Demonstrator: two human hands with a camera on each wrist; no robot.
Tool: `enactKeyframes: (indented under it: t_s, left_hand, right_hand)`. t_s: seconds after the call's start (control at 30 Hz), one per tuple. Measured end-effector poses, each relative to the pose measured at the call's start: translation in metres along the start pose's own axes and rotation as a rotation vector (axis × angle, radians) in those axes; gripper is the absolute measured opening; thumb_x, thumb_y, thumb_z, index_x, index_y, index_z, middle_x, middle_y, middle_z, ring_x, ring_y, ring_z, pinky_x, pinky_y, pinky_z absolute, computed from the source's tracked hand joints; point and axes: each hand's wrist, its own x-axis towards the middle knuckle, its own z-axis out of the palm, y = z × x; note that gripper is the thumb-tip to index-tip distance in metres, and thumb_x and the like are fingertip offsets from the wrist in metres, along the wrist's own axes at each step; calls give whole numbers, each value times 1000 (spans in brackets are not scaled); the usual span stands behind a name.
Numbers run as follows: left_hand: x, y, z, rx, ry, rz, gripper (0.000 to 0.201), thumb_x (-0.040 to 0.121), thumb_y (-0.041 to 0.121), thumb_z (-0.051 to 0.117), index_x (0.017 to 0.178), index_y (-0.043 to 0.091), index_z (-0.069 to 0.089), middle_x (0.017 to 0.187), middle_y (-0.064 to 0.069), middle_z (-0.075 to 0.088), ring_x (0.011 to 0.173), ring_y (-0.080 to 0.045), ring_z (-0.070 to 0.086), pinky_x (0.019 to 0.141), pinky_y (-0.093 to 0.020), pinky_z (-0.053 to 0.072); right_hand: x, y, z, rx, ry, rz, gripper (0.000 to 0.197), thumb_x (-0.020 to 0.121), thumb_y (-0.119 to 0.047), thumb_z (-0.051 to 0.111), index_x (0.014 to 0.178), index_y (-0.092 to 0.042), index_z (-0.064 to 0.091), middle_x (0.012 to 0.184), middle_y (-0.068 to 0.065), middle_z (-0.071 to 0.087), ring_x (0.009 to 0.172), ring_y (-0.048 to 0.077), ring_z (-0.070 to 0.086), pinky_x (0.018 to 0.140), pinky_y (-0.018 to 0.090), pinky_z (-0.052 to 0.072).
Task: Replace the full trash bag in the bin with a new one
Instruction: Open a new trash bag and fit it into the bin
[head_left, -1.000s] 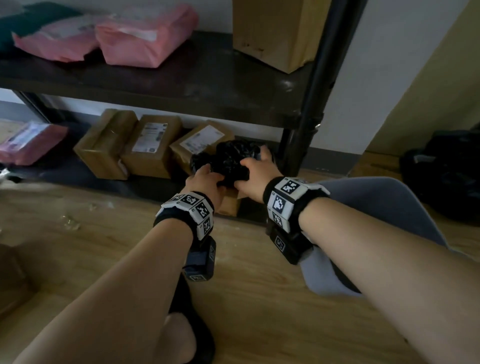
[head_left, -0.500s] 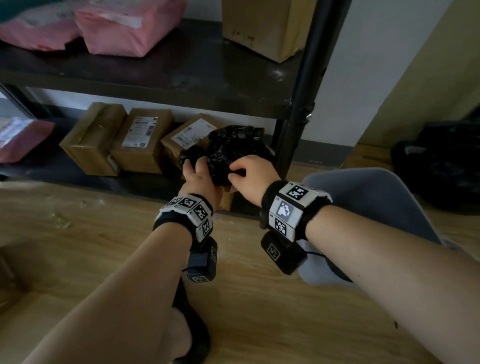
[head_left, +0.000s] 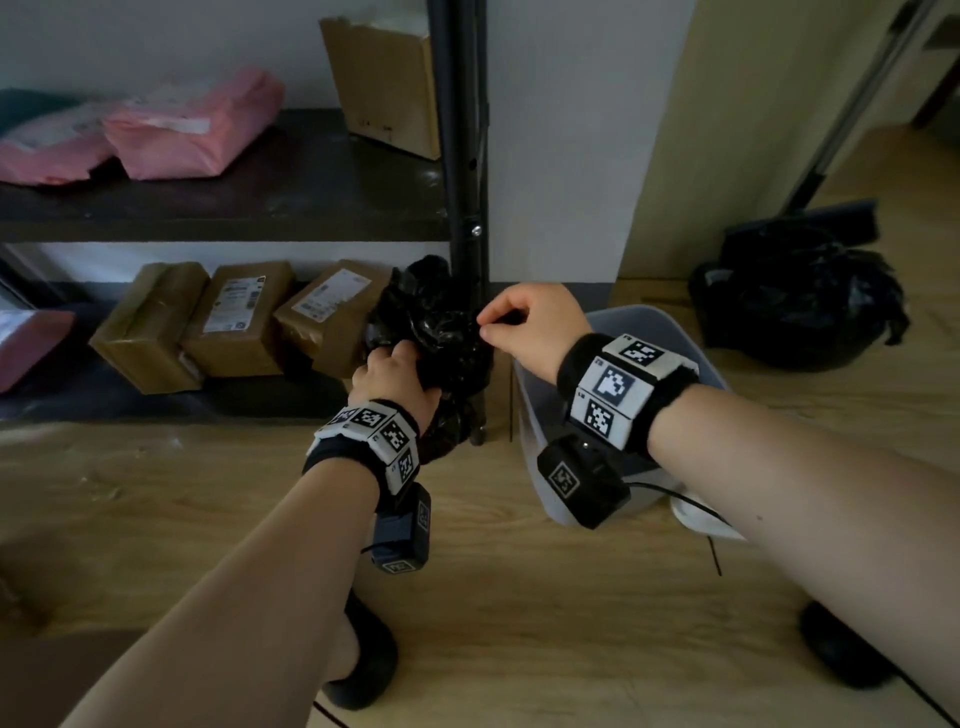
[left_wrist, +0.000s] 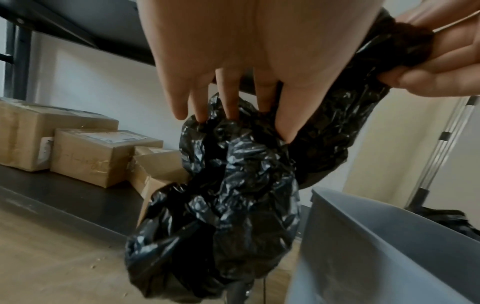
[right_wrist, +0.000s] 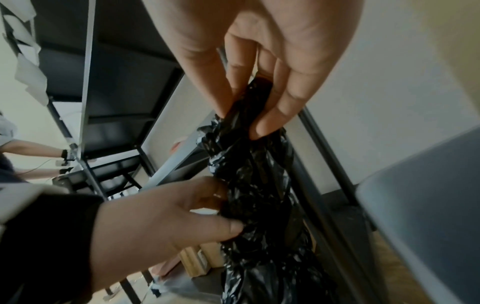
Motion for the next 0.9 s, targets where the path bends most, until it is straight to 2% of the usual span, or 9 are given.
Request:
enactKeyframes:
  t_s: [0.07, 0.13, 0.2, 0.27, 0.43, 0.57, 0.67, 0.77, 0.9]
  left_hand:
    - [-6, 12, 0, 20, -49, 63, 41, 88, 25, 55, 126, 11, 45, 127, -15, 54, 115, -38, 53, 92, -45, 49]
    - [-14, 27, 2, 14, -88, 107, 37, 90, 20, 52, 125, 9, 47, 122, -15, 59, 109, -36, 58, 86, -41, 50]
    - [-22, 43, 3, -2, -97, 147, 37, 89, 19, 52, 125, 7, 48, 122, -15, 60, 111, -34, 58, 89, -39, 49]
    - [-30, 59, 3, 2, -85, 197, 39, 89, 22, 53, 125, 8, 50, 123, -15, 61, 112, -34, 58, 91, -38, 48]
    - [-42, 97, -2, -11, -15, 329, 40, 91, 25, 52, 129, 15, 54, 127, -13, 60, 117, -31, 55, 94, -34, 46]
    - [-44, 122, -3, -44, 38, 404, 33, 93, 24, 47, 123, 17, 60, 123, -12, 63, 113, -32, 57, 94, -35, 46]
    - [-40, 137, 1, -87, 11, 432, 33, 94, 17, 43, 121, 14, 62, 118, -15, 67, 108, -33, 61, 96, -37, 49]
    - [-34, 151, 9, -72, 11, 462, 36, 94, 15, 43, 128, 15, 58, 130, -12, 60, 122, -31, 54, 103, -32, 42]
    - [-23, 163, 28, -59, -54, 492, 39, 92, 20, 50, 130, 13, 55, 135, -14, 55, 126, -29, 49, 105, -30, 37]
  right_hand:
    - [-10, 8, -17, 17, 52, 31, 16, 82, -14, 66, 97, -14, 72, 102, 1, 70, 101, 16, 63, 96, 31, 49]
    - [-19, 17, -35, 14, 104, 48, 25, 82, -13, 65, 107, -14, 68, 114, 3, 68, 112, 19, 60, 102, 31, 45]
    - [-29, 27, -54, -16, 135, 64, 37, 83, -13, 64, 119, -13, 62, 127, 4, 62, 123, 20, 53, 106, 30, 41]
    - [-38, 37, -73, -69, 165, 95, 41, 83, -16, 65, 123, -14, 60, 130, 4, 61, 124, 20, 53, 105, 28, 38]
    - [-57, 63, -116, -174, 267, 194, 27, 81, -21, 66, 106, -11, 67, 110, 8, 68, 107, 24, 61, 88, 25, 43]
    - [-67, 82, -141, -244, 283, 267, 21, 84, -24, 62, 100, -11, 63, 102, 11, 64, 104, 28, 59, 78, 24, 37]
    - [-70, 96, -154, -275, 244, 318, 32, 84, -24, 61, 112, -8, 61, 113, 12, 63, 108, 28, 57, 79, 23, 35]
    - [-71, 112, -160, -260, 220, 322, 43, 84, -27, 63, 122, -9, 56, 122, 11, 60, 112, 26, 56, 82, 23, 37]
    - [-66, 127, -158, -120, 272, 331, 63, 81, -37, 64, 136, -16, 43, 136, 6, 50, 124, 23, 48, 92, 24, 35]
